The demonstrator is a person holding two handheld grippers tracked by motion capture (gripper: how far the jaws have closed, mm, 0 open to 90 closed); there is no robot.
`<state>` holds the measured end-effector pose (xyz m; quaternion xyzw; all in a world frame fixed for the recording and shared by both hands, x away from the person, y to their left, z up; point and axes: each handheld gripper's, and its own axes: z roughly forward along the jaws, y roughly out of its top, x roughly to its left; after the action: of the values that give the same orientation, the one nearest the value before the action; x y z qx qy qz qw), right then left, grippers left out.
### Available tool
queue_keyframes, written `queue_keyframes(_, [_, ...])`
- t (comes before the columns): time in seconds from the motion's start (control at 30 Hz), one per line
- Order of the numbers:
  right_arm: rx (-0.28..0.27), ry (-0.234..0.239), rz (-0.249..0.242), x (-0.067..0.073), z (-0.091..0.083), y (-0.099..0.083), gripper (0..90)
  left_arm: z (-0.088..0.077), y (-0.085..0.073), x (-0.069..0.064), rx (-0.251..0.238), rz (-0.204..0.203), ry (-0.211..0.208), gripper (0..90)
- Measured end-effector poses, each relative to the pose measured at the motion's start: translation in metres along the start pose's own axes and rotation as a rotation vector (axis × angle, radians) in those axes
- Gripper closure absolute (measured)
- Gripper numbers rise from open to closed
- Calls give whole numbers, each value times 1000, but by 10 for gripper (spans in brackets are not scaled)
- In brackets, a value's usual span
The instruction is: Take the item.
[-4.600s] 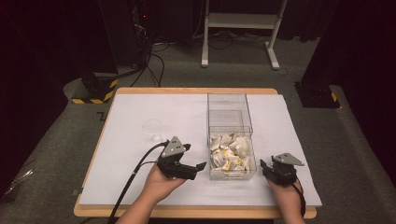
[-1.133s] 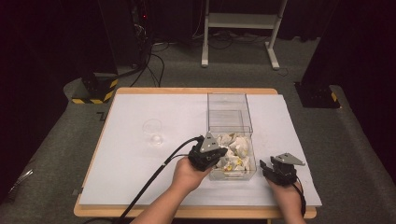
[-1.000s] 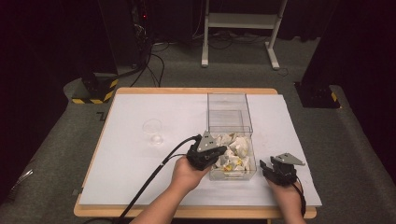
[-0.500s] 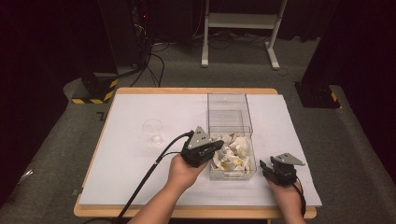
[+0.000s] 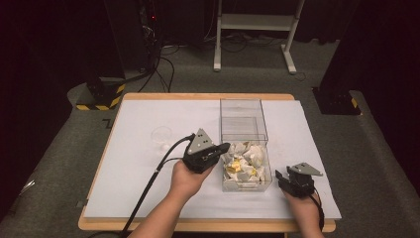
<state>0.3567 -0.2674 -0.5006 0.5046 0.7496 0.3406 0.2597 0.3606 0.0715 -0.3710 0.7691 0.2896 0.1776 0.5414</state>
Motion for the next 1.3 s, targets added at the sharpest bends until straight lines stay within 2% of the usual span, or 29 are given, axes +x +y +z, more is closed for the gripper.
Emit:
queue_keyframes(0.7, [3, -3, -8, 1, 0, 0, 508, -26, 5, 15, -49, -3, 49, 900])
queue_keyframes(1.3, [12, -6, -4, 1, 1, 1, 508, -48, -11, 37, -44, -33, 111, 900])
